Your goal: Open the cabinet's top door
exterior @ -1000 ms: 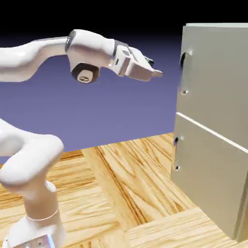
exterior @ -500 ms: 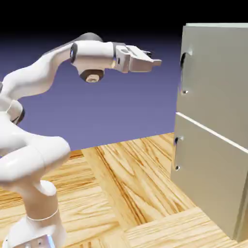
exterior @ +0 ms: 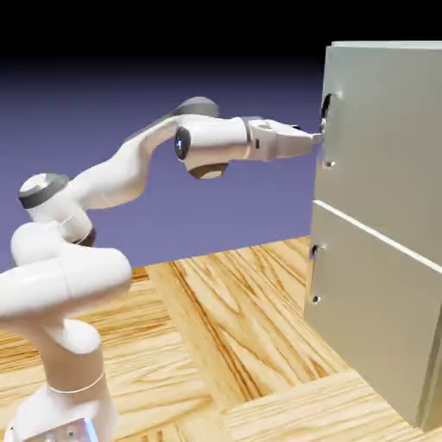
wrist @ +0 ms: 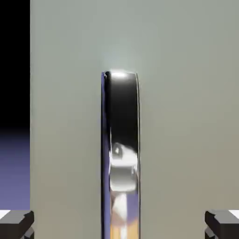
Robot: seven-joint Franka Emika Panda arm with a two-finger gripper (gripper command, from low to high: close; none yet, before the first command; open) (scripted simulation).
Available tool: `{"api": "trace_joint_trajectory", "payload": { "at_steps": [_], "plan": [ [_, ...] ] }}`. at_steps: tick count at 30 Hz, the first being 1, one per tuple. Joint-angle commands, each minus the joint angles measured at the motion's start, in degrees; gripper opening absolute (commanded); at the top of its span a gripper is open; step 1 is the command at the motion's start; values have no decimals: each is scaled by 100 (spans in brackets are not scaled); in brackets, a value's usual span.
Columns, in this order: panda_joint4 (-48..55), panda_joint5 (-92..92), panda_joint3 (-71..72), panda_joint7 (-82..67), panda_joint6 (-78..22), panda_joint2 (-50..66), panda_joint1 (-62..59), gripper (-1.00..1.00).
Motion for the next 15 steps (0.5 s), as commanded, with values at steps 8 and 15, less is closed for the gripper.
{"api": "trace_joint_trajectory", "payload": {
  "at_steps": [8, 15],
  "plan": [
    [-827, 353, -309, -706, -1092, 67, 381, -100],
    [-2099, 194, -1059, -1546, -2833, 297, 929, -100]
  ]
}}
